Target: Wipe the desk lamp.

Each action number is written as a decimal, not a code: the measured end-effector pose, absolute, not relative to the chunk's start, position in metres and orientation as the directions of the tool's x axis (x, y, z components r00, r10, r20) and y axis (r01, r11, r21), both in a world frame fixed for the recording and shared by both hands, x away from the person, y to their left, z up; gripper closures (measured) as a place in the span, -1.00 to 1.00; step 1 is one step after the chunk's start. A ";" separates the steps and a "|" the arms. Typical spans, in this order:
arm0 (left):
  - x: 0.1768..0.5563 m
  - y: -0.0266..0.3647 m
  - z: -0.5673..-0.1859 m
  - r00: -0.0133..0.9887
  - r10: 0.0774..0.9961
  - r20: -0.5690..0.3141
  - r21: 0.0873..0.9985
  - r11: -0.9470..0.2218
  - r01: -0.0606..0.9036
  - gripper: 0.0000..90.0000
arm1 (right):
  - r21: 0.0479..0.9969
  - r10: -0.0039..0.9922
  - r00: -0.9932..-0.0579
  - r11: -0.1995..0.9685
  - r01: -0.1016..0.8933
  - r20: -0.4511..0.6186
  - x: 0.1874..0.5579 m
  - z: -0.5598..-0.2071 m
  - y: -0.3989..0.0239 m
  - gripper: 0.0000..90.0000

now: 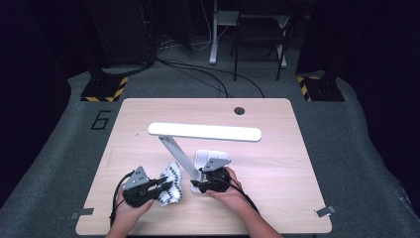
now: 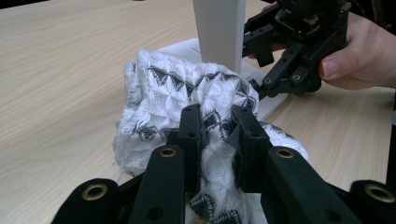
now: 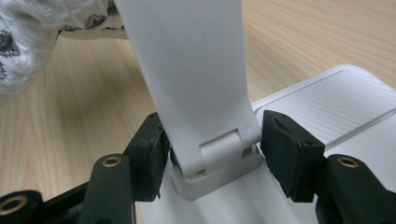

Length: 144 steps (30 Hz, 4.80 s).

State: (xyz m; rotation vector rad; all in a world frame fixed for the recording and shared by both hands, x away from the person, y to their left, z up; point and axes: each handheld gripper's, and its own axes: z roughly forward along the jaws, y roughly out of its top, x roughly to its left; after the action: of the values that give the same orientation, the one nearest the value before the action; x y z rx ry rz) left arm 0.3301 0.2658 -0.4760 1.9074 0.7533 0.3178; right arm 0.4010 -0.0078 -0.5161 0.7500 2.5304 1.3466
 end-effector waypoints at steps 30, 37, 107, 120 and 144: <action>0.326 0.257 -0.469 0.809 0.580 -0.090 0.890 -0.317 0.326 0.68 | 0.811 0.405 -0.913 0.519 0.270 0.045 0.362 -0.515 -0.034 0.00; 0.323 0.251 -0.468 0.821 0.563 -0.097 0.894 -0.313 0.320 0.68 | 0.811 0.378 -0.925 0.530 0.246 0.033 0.358 -0.514 -0.041 -0.01; 0.318 0.241 -0.442 0.869 0.477 -0.129 0.936 -0.232 0.267 0.70 | 0.826 0.361 -0.932 0.518 0.222 0.025 0.358 -0.521 -0.046 -0.01; 0.323 0.220 -0.465 0.874 0.466 -0.135 0.899 -0.313 0.306 0.70 | 0.830 0.359 -0.933 0.519 0.206 0.008 0.358 -0.521 -0.045 0.01; 0.330 0.208 -0.481 0.875 0.466 -0.128 0.871 -0.369 0.324 0.69 | 0.801 0.381 -0.924 0.542 0.254 0.035 0.351 -0.517 -0.057 0.14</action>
State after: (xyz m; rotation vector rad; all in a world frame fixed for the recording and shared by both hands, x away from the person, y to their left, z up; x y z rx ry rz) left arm 0.3297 0.2079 -0.4814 1.9864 0.5771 0.1690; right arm 0.3507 -0.0567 -0.5168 0.5457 2.6310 1.3303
